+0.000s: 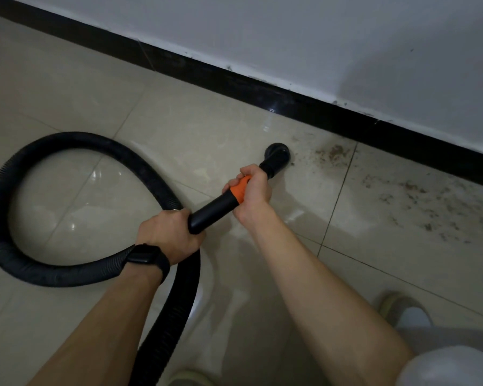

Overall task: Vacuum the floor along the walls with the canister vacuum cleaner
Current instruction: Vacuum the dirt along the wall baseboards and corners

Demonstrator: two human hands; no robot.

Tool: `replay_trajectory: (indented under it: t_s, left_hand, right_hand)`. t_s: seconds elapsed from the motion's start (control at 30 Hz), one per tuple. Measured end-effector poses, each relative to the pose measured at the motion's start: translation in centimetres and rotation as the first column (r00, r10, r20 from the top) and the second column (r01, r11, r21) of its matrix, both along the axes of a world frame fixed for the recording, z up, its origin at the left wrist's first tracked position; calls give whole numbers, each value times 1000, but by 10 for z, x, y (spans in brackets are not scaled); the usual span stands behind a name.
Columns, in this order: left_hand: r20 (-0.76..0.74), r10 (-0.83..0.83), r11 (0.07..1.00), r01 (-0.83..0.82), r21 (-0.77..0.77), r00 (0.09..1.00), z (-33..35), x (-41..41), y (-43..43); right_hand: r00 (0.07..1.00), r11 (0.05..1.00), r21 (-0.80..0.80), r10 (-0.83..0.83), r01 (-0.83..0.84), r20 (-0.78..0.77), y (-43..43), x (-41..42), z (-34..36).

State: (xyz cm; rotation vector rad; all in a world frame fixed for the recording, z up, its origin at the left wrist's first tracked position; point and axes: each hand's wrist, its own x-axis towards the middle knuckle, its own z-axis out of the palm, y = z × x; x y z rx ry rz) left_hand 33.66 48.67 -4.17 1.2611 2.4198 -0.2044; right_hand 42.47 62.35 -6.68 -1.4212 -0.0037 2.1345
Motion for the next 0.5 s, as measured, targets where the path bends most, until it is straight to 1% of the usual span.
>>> replay_trajectory:
  t_s: [0.17,0.3,0.5]
  left_hand:
    - [-24,-32,999,32,-4,999,3,5,11]
    - [16,-59,998,60,-29,998,3,7,3]
    - [64,-93,992,98,-78,994,4,-1,-16]
  right_hand:
    - [999,1000,-2,3,-3,-34,11,4,1]
    - [1000,1000,-18,-2,2,-18,3,10,-1]
    - [991,987,-98,-118,124,63,-31,15,-6]
